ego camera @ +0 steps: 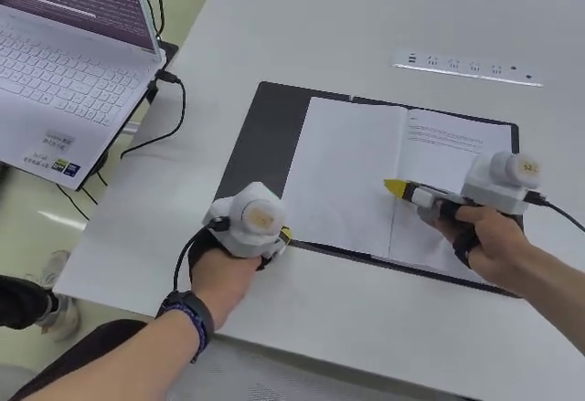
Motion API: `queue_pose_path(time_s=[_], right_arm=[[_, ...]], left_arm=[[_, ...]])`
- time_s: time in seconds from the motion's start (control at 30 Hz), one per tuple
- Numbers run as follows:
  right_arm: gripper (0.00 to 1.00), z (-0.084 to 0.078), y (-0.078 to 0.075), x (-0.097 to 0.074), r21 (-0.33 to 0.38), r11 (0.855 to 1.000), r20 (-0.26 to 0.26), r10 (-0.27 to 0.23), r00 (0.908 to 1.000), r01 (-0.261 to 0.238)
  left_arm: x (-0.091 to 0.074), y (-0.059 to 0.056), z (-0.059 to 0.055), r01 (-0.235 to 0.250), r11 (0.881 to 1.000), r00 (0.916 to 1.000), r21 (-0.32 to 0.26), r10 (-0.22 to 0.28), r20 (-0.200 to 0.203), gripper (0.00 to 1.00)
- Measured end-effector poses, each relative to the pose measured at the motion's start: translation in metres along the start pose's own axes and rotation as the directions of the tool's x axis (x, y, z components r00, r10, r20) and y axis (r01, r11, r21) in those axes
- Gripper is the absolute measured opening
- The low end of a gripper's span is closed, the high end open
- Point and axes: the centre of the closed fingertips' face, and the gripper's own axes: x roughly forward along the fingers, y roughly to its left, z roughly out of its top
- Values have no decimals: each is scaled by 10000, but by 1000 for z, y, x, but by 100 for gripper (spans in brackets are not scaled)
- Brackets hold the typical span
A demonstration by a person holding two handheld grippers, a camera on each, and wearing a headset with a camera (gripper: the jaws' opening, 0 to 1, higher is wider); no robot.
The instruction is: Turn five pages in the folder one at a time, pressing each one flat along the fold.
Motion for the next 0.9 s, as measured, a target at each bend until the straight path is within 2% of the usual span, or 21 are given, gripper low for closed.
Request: queue_pose_path(time_s=[0.1, 0.27, 0.37, 0.47, 0.77, 0.9], right_arm=[[9, 6, -1, 6, -296, 9996, -151, 41, 9999, -46], [6, 17, -10, 15, -285, 9996, 4, -44, 10000, 44], [2, 17, -18, 19, -279, 9995, -31, -122, 9999, 122], [0, 20, -20, 20, -37, 10000, 229, -43, 9997, 44], [0, 27, -27, 22, 53, 9998, 590, 177, 9981, -181], [0, 34, -34, 25, 100, 9999, 705, 66, 9975, -74]], left_arm=[[1, 0, 0, 10, 10000, 10000, 90, -9, -64, 0], [1, 0, 1, 67, 10000, 9999, 2, -67, -98, 0], [1, 1, 1, 84, 10000, 9999, -7, -84, -120, 0], [1, 1, 1, 93, 10000, 9999, 18, -93, -129, 0], [3, 1, 2, 152, 9998, 9998, 90, -150, -159, 0], [3, 2, 1, 170, 9998, 9997, 96, -168, -178, 0]])
